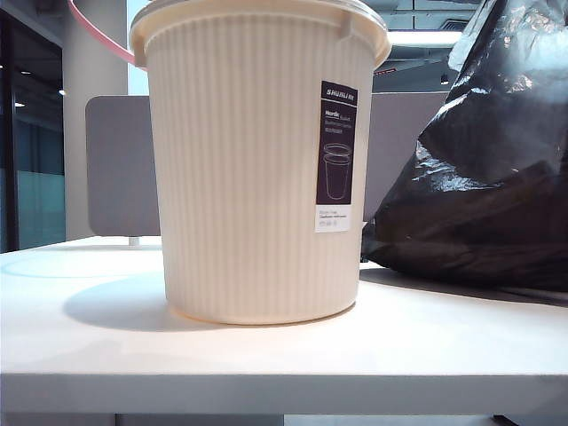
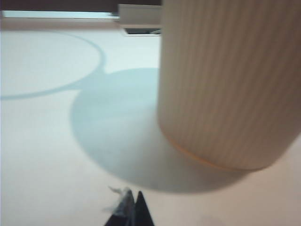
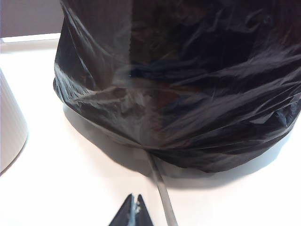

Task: Open the ring lid of the trash can, pull out the black garbage bag inside, and place it on the table.

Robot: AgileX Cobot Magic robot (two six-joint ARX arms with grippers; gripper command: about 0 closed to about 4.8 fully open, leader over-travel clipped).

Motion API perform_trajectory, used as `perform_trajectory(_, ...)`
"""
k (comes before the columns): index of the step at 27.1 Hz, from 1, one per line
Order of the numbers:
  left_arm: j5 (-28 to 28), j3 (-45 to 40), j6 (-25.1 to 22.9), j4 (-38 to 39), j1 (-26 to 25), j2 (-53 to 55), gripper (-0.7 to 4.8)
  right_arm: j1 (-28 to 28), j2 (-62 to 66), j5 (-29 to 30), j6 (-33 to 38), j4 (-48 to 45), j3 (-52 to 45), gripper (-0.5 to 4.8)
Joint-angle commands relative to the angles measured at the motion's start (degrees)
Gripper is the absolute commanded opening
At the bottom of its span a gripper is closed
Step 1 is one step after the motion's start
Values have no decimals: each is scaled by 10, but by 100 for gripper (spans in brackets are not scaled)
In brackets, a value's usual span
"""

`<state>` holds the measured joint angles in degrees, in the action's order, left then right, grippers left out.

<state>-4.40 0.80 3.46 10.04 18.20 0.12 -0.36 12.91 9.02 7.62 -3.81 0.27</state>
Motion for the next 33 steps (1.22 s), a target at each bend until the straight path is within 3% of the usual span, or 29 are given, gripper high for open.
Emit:
perform_trajectory(1, 7, -3, 0, 2, 0, 0, -5, 0, 0, 0, -1, -6, -1, -1)
perform_trajectory(13, 7, -3, 0, 2, 0, 0, -5, 0, 0, 0, -1, -6, -1, -1)
perform_trajectory(15, 4, -2, 0, 2, -10, 0, -5, 0, 0, 0, -1, -6, -1, -1)
perform_trajectory(20, 6, -2, 0, 2, -93, 0, -5, -17, -22, 0, -1, -3, -1, -1)
perform_trajectory(25, 6, -2, 0, 2, -100, 0, -5, -47, -92, 0, -1, -3, -1, -1)
perform_trajectory(33, 6, -2, 0, 2, -100, 0, -5, -47, -127, 1, -1, -3, -1, -1)
